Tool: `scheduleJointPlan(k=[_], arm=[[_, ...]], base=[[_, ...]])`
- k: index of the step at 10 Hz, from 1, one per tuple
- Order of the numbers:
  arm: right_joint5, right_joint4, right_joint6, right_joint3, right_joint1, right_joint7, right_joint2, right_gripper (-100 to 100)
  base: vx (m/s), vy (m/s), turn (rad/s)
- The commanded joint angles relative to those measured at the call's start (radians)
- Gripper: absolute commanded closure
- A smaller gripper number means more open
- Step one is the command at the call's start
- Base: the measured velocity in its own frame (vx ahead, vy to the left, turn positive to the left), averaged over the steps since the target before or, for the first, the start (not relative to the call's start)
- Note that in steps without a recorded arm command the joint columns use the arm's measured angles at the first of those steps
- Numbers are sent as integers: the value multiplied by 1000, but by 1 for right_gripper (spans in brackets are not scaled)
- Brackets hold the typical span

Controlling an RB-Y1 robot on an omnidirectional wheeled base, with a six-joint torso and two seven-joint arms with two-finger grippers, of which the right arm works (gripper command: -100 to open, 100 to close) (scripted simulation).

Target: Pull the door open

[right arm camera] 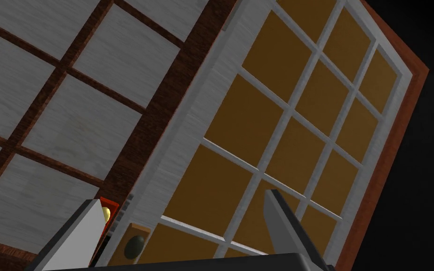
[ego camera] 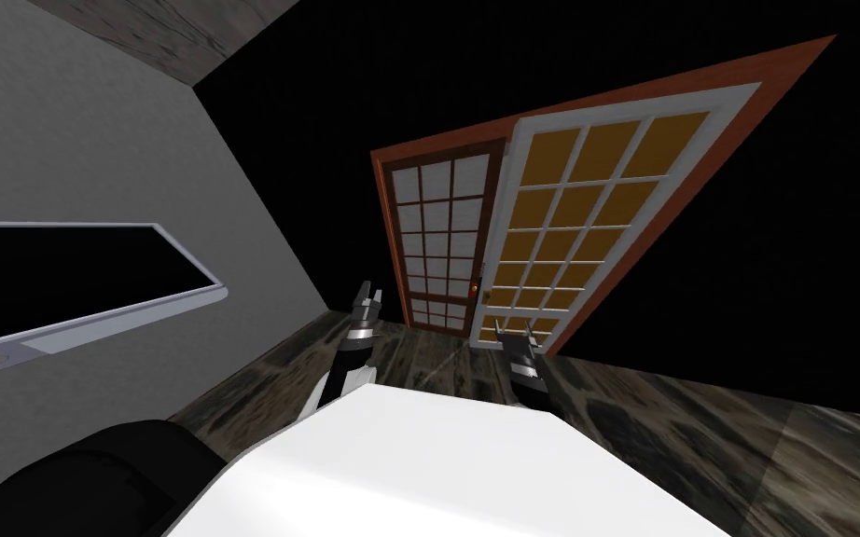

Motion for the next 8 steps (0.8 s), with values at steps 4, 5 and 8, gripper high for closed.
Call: scheduleJointPlan(k=[4,5,8], arm=[[-78,123,-28,21,-23,-113,-35,-100],[-94,150,-35,25,-28,-137,-42,-100],[-142,230,-54,39,-44,-206,-62,-100]], base=[[94,-28,101],[93,-27,104],[95,-36,109]])
